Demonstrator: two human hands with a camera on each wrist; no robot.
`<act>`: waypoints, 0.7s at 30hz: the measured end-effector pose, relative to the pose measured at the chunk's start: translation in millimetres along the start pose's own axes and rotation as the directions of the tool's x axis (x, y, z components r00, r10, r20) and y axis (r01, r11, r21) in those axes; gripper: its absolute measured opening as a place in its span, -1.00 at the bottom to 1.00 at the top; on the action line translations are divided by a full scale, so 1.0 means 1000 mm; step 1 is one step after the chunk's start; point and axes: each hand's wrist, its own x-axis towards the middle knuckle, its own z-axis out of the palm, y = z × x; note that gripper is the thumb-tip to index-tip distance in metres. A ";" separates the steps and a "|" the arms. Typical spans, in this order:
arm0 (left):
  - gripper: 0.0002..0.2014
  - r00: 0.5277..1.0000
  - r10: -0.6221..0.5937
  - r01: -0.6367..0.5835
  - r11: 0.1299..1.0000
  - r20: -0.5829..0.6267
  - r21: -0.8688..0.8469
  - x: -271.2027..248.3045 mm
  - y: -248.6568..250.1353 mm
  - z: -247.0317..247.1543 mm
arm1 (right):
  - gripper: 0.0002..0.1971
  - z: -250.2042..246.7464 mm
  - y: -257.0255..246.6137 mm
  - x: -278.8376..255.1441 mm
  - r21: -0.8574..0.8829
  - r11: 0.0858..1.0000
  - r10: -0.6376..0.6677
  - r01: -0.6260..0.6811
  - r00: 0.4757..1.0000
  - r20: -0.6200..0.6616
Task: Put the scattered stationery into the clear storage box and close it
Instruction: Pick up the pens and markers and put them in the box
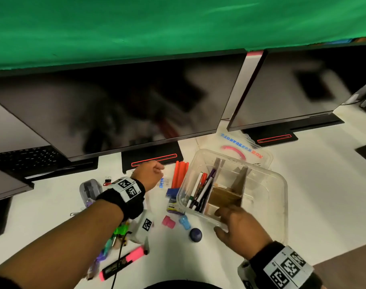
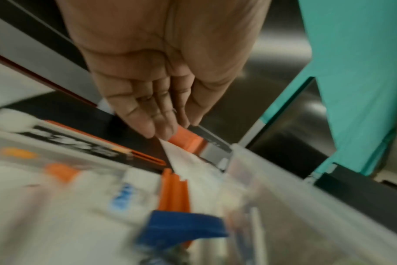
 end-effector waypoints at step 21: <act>-0.78 0.994 -0.042 0.001 0.921 0.097 0.391 -0.054 -0.146 -0.072 | -0.57 0.095 -0.159 0.115 0.075 0.996 0.022 -0.039 0.975 0.220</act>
